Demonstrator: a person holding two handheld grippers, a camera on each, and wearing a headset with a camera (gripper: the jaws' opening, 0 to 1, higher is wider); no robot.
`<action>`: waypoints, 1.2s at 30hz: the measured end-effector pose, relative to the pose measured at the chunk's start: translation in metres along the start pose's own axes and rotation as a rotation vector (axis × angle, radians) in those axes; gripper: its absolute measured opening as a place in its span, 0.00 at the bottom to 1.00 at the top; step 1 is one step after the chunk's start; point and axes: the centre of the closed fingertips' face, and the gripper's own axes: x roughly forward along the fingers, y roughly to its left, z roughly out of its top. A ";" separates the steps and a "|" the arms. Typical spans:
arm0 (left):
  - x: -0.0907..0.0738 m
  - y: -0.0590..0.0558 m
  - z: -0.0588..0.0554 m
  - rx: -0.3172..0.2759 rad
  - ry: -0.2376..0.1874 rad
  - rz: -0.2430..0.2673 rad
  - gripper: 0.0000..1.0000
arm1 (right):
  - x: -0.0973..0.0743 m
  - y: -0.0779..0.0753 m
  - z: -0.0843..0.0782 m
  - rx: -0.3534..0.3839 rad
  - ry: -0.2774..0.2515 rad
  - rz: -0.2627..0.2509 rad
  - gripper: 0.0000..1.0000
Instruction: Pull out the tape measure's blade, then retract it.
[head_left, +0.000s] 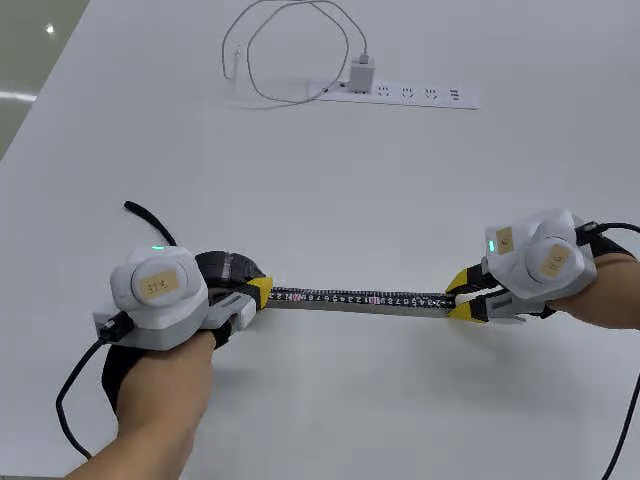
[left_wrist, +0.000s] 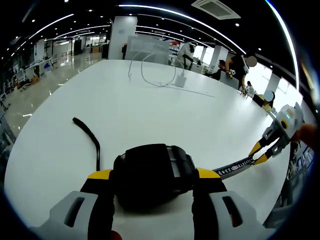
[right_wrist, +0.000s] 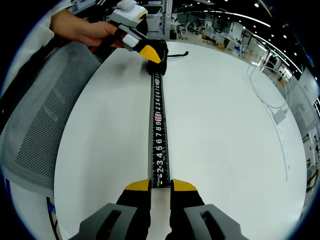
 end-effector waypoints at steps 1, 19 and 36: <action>0.000 0.000 0.000 -0.002 -0.001 -0.002 0.59 | 0.000 0.000 0.000 0.000 0.000 0.001 0.10; 0.000 0.000 0.000 -0.013 0.001 -0.012 0.58 | 0.001 -0.002 0.009 0.004 -0.004 0.000 0.09; -0.002 0.000 0.000 -0.036 -0.001 -0.025 0.58 | 0.009 -0.006 0.019 0.001 -0.023 0.009 0.10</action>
